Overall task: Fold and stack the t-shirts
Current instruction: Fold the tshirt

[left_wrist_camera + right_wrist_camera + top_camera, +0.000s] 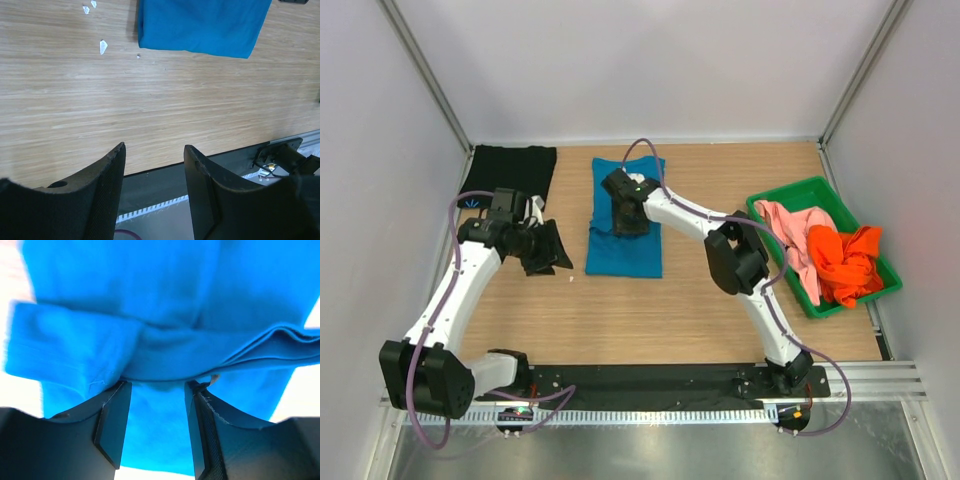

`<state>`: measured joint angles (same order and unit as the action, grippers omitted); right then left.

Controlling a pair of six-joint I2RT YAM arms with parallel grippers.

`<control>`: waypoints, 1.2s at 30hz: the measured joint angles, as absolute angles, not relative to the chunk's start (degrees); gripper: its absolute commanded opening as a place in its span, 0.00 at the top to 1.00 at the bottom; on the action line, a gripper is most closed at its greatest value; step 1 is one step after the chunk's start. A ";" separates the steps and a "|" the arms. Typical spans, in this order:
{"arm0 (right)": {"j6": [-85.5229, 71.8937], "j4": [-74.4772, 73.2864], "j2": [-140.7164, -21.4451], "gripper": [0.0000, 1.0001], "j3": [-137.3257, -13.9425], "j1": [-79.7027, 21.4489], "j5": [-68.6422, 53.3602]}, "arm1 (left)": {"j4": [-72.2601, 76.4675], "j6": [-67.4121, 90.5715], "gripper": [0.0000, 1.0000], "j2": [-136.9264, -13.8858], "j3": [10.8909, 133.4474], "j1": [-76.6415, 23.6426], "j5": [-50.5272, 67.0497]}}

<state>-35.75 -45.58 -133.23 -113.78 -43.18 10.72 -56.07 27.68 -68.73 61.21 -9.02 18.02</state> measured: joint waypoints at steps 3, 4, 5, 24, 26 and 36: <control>-35.59 -45.63 -134.78 0.46 -117.56 -42.61 11.22 | -56.21 27.55 0.49 -68.73 61.21 -9.02 18.02; -35.48 -45.60 -135.26 0.46 -118.56 -42.17 11.27 | -56.21 27.53 0.49 -68.77 61.21 -9.02 18.02; -35.42 -45.47 -135.74 0.46 -119.39 -41.65 11.27 | -56.21 27.51 0.49 -68.84 61.21 -9.02 18.02; -27.68 -45.65 -130.43 0.50 -118.76 -32.18 -5.54 | -48.16 28.29 0.53 -82.19 60.62 -9.02 26.17; -27.79 -44.82 -127.48 0.54 -113.69 -32.29 -11.62 | -45.06 28.88 0.63 -85.91 60.60 -9.02 29.06; -29.41 -34.98 -120.55 0.82 -89.27 -32.10 -26.59 | -34.46 31.79 0.75 -100.68 63.22 -9.76 36.58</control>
<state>-29.41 -34.98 -120.55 -89.27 -32.10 -26.59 -34.46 31.79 -100.68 63.22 -9.76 36.58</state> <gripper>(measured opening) 0.194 0.261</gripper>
